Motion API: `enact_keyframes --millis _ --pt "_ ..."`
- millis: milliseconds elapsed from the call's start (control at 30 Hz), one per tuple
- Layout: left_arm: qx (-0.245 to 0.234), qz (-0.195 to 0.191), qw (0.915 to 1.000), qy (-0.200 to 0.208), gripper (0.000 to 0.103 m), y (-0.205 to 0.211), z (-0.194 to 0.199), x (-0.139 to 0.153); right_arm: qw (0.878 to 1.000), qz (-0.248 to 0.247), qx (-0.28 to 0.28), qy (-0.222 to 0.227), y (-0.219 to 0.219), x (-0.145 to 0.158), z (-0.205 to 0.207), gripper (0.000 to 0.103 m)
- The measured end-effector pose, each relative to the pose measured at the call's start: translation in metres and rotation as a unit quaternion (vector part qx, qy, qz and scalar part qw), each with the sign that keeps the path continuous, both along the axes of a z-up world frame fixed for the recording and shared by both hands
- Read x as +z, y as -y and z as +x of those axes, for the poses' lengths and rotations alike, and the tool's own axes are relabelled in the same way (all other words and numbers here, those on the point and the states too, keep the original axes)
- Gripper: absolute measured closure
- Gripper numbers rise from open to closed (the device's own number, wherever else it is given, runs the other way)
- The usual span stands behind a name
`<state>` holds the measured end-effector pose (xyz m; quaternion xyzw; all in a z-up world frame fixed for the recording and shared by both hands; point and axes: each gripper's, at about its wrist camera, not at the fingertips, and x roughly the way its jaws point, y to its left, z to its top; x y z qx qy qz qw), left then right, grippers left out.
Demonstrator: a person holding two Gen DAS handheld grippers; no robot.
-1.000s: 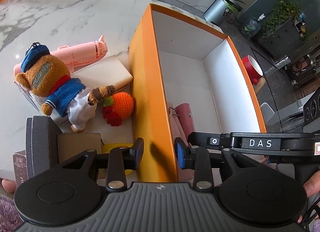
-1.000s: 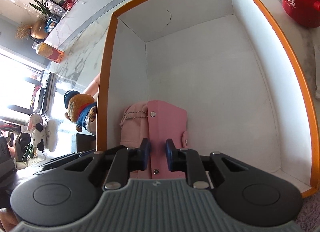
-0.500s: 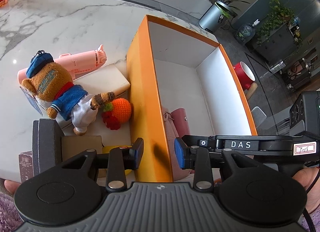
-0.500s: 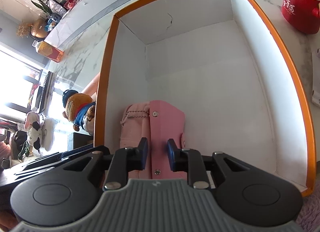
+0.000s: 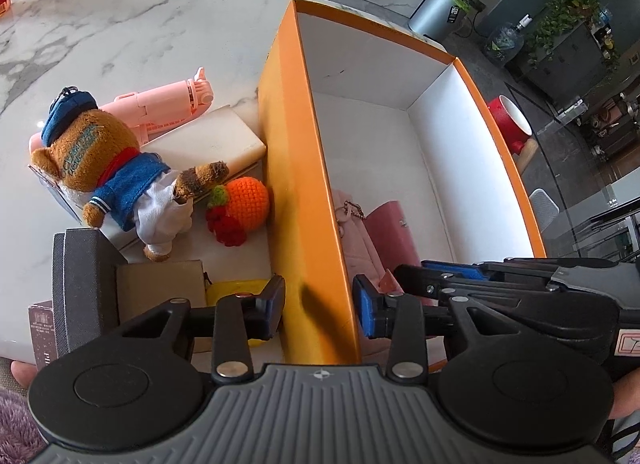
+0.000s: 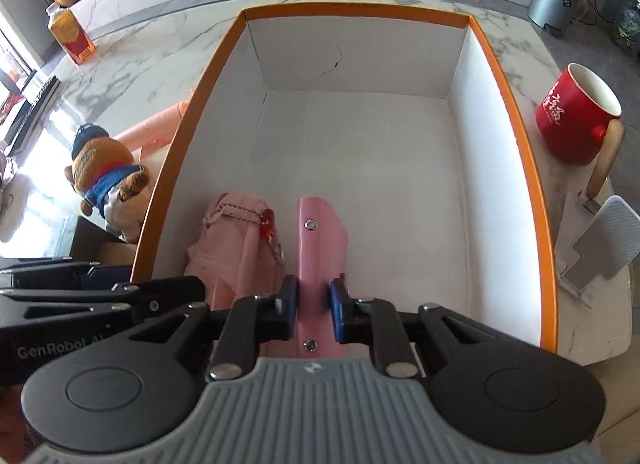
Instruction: Organize objects
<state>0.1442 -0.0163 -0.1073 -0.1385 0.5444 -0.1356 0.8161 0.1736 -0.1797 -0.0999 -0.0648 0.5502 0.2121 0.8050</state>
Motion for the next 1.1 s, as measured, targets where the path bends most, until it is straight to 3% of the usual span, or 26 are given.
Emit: enact_keyframes --millis 233,467,733,833,1000,1100 --pt "0.0 -0.005 1.0 0.001 0.06 -0.004 -0.001 0.0 0.996 0.073 -0.031 -0.048 0.011 -0.006 0.01 0.079" --pt "-0.001 -0.009 1.0 -0.001 0.06 -0.005 0.0 0.0 0.973 0.171 -0.091 -0.124 0.039 -0.02 0.018 0.078" --pt "0.0 -0.012 0.9999 -0.002 0.06 -0.005 0.001 -0.001 0.971 0.187 -0.097 -0.115 0.044 -0.011 0.022 0.074" --pt "0.0 -0.011 0.9999 -0.003 0.06 -0.005 0.001 -0.001 0.975 0.17 -0.102 -0.097 0.045 -0.006 0.026 0.075" --pt "0.001 -0.008 1.0 -0.003 0.06 -0.004 0.001 -0.001 0.994 0.031 -0.092 -0.047 0.035 -0.016 0.038 0.075" --pt "0.002 -0.009 0.9999 -0.004 0.06 -0.004 0.001 -0.001 0.994 0.021 -0.088 -0.061 0.03 -0.027 0.041 0.075"
